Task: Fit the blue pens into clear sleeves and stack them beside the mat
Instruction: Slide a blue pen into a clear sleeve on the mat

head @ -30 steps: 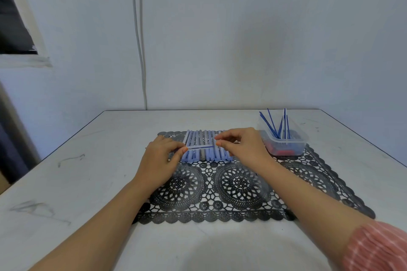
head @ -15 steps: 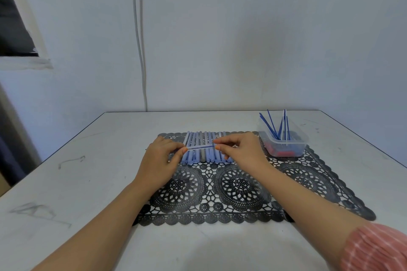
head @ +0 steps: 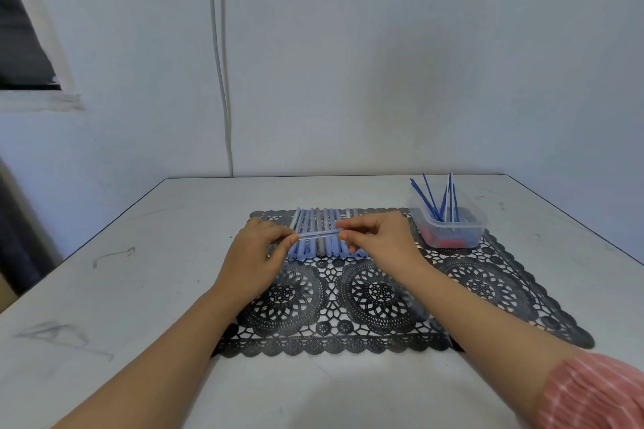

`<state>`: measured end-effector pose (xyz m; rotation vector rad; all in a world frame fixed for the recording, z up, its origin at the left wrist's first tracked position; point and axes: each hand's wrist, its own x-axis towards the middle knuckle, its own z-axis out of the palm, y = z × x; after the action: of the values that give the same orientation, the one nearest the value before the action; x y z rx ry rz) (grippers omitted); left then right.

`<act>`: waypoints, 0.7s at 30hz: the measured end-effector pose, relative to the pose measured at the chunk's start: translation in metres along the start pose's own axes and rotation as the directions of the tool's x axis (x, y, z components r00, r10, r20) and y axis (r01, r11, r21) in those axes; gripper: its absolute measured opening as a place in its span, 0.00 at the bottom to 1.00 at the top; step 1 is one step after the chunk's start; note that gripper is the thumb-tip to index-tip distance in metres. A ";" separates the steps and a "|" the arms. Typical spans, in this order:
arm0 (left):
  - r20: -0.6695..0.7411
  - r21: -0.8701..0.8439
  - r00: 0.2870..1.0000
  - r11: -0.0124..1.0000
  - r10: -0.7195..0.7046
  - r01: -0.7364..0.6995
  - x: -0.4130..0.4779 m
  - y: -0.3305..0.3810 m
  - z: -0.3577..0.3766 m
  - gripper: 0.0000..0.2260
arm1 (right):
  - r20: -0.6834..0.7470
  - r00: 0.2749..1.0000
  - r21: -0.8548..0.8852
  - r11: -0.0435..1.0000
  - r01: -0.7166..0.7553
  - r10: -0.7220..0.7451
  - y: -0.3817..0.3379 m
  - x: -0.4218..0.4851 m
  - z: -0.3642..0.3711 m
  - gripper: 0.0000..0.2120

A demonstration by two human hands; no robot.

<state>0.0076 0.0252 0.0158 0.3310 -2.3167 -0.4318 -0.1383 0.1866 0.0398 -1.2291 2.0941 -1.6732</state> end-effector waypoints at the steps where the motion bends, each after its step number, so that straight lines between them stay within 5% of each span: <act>1: 0.002 0.001 1.000 1.000 0.002 -0.002 0.000 0.000 0.000 0.06 | 0.002 1.000 0.011 1.000 -0.008 0.007 0.001 0.000 0.000 0.08; 8: -0.007 -0.005 1.000 1.000 0.017 -0.017 -0.001 0.005 -0.001 0.06 | -0.020 0.998 -0.061 0.997 0.054 -0.055 0.003 0.000 0.003 0.05; 13: -0.016 -0.010 0.997 0.997 0.070 -0.070 -0.001 0.007 -0.003 0.15 | 0.033 0.982 -0.323 0.928 0.187 -0.187 0.007 0.000 0.006 0.12; 21: -0.075 0.003 0.997 1.000 0.025 -0.025 0.001 0.004 0.002 0.13 | 0.046 0.982 -0.284 0.940 0.190 -0.184 0.017 0.004 0.005 0.08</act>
<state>0.0054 0.0288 0.0165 0.3137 -2.2461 -0.3978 -0.1457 0.1806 0.0239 -1.5673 2.3366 -1.4533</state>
